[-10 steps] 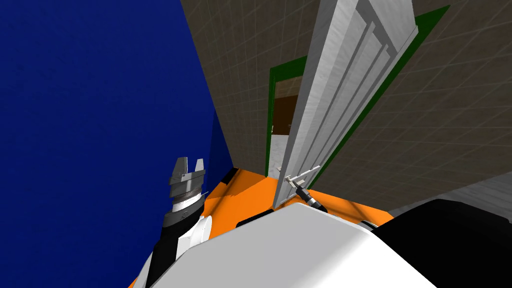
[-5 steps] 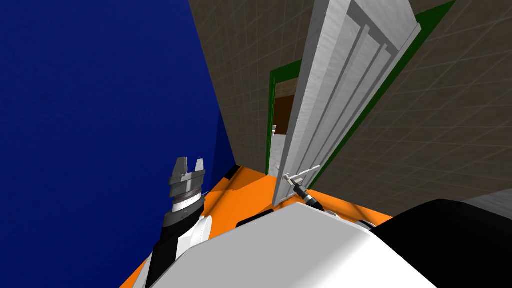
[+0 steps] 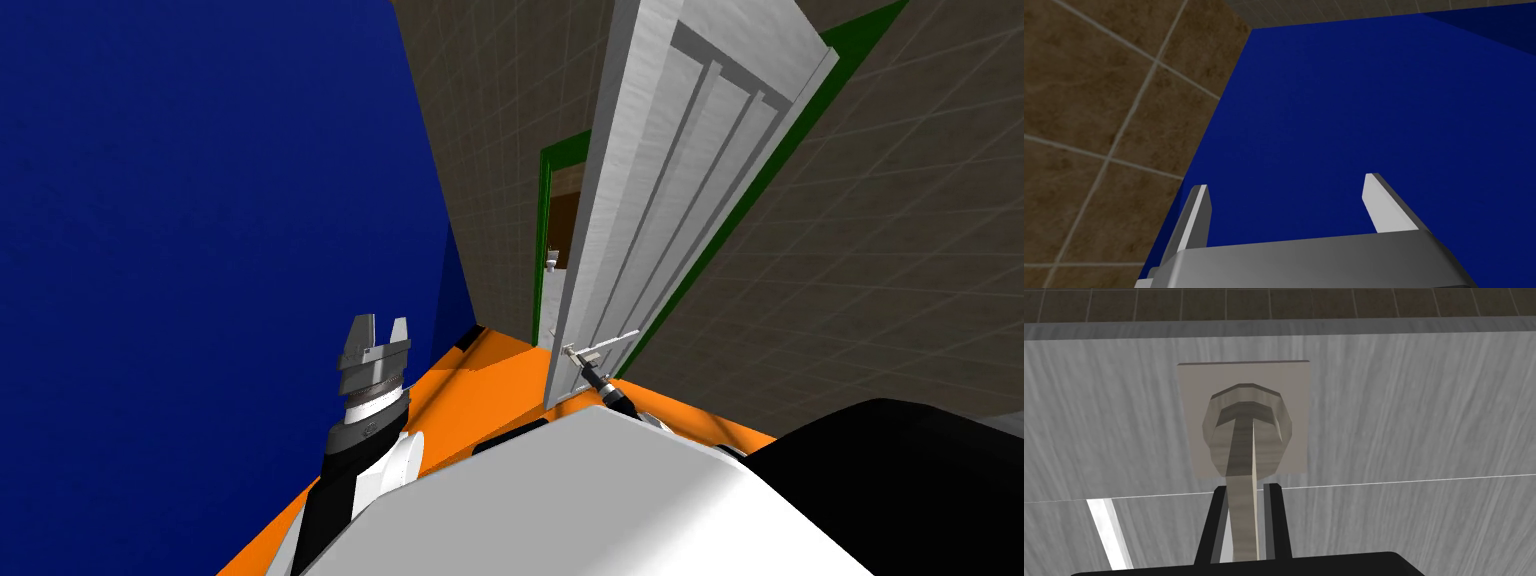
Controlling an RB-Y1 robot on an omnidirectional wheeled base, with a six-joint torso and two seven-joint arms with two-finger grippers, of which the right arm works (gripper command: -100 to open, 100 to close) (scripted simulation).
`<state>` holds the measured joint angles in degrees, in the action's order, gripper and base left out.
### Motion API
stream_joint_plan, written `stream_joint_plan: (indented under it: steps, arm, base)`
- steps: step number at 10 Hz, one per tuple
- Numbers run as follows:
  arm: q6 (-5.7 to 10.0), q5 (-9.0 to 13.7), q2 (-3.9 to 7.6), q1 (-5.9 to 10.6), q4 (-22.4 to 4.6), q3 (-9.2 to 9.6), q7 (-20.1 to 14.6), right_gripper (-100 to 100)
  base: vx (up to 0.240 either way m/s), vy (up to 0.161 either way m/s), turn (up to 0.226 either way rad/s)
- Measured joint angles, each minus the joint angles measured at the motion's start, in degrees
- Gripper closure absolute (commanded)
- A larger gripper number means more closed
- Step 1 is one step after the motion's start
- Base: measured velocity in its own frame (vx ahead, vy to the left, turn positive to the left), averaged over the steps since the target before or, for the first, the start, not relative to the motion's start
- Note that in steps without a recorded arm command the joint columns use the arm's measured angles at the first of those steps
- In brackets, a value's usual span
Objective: Pull the door open
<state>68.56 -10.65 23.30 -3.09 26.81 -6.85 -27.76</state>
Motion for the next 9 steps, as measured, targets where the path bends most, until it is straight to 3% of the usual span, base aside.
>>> stream_joint_plan:
  steps: [2,6,7,8,9]
  arm:
    - [1.49,-0.20,-0.04,1.63,-3.29,0.00,0.31,100]
    - [-1.41,-2.55,-1.80,4.67,-3.55,-3.36,1.20,100]
    - [-0.97,-3.15,-2.12,6.65,-6.22,-4.19,1.75,100]
    - [-2.73,-3.54,-2.67,5.29,-3.16,-4.44,1.57,100]
    - [-3.44,-3.97,-2.86,6.03,-3.64,-4.95,1.56,100]
  base:
    - [-0.077,-0.040,0.081]
    - [-0.201,-0.091,0.194]
    - [-0.146,-0.049,0.058]
    - [-0.144,-0.050,0.103]
    - [-0.192,-0.068,0.169]
